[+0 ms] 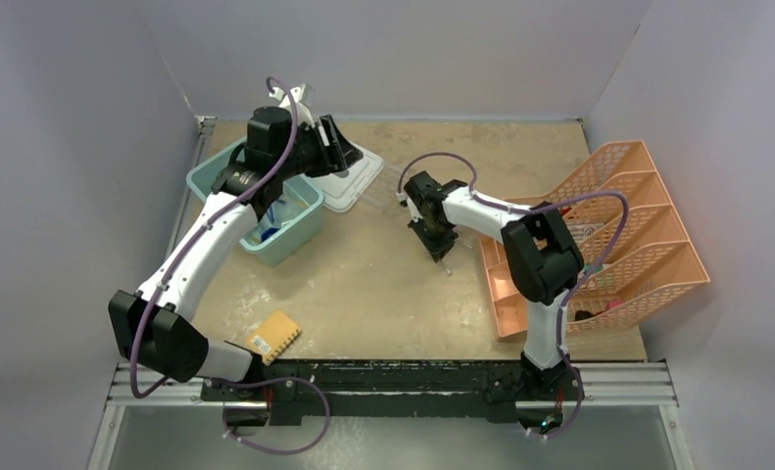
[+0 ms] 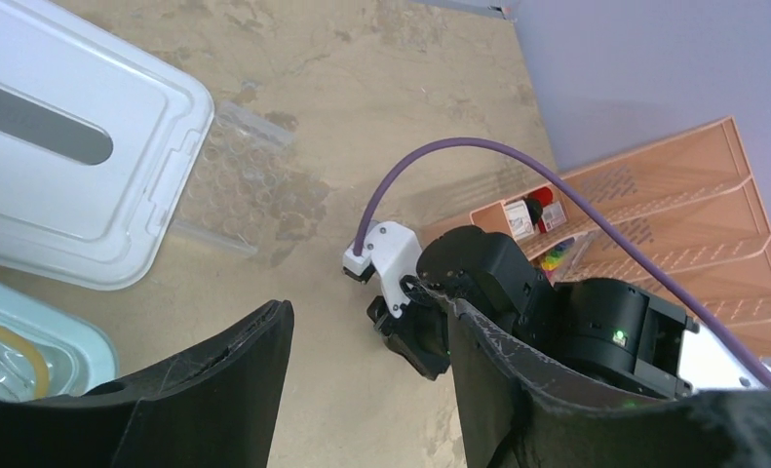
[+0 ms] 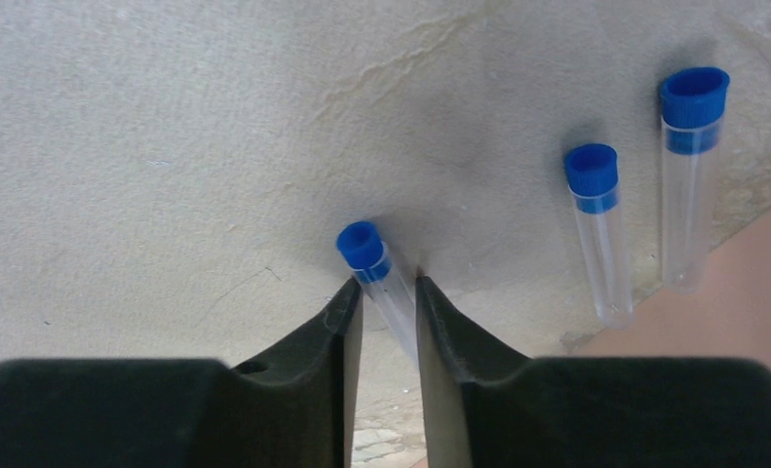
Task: Organize the chemistry lab equipment
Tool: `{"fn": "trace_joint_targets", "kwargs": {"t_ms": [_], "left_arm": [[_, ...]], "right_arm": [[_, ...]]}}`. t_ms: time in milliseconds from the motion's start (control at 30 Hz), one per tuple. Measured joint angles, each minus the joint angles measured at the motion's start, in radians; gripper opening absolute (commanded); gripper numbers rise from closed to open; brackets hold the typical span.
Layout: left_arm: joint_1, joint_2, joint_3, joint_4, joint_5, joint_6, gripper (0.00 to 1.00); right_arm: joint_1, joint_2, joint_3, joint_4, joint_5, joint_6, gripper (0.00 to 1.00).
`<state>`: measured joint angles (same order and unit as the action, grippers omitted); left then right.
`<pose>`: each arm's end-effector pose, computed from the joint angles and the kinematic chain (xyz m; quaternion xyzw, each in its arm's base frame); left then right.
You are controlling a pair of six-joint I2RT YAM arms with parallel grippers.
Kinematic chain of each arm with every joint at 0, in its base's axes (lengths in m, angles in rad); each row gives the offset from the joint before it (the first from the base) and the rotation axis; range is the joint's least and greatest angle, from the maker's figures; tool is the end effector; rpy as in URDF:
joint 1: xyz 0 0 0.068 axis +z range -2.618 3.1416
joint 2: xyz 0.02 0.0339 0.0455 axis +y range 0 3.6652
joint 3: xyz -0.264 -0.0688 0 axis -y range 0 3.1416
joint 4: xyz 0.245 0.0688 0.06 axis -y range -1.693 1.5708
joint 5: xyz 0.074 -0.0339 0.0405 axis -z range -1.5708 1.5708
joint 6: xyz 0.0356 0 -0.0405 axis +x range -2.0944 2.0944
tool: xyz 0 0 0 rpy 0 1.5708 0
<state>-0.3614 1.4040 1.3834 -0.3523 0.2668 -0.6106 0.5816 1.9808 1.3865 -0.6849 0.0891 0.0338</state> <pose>0.2990 -0.1231 0.3893 -0.0273 0.8216 -0.3581 0.4428 0.3304 0.2134 0.1633 -0.2611 0.9533 0.0020 0.1517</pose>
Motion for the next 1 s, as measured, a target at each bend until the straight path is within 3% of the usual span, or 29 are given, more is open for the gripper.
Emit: {"fn": "trace_joint_targets", "kwargs": {"t_ms": [100,233,433,667,1000], "left_arm": [[0.000,-0.002,0.000,0.000,-0.041,-0.018,0.68],[0.000,-0.020,-0.010,0.021,-0.102,-0.052,0.71],[0.000,-0.064,-0.069,0.090,-0.126,-0.095,0.62],[-0.031,-0.065,-0.212,0.292,-0.041,-0.213,0.53],[-0.169,-0.027,-0.282,0.526,0.052,-0.241,0.47]], "right_arm": [[0.000,-0.013,-0.016,0.042,-0.002,-0.002,0.15],[0.000,-0.061,-0.080,0.144,-0.005,-0.001,0.12],[0.000,-0.242,-0.182,0.296,-0.060,0.012,0.11],[0.000,-0.531,-0.161,0.527,-0.131,0.097,0.11],[-0.035,-0.570,-0.049,0.721,-0.285,0.284,0.12]]}}
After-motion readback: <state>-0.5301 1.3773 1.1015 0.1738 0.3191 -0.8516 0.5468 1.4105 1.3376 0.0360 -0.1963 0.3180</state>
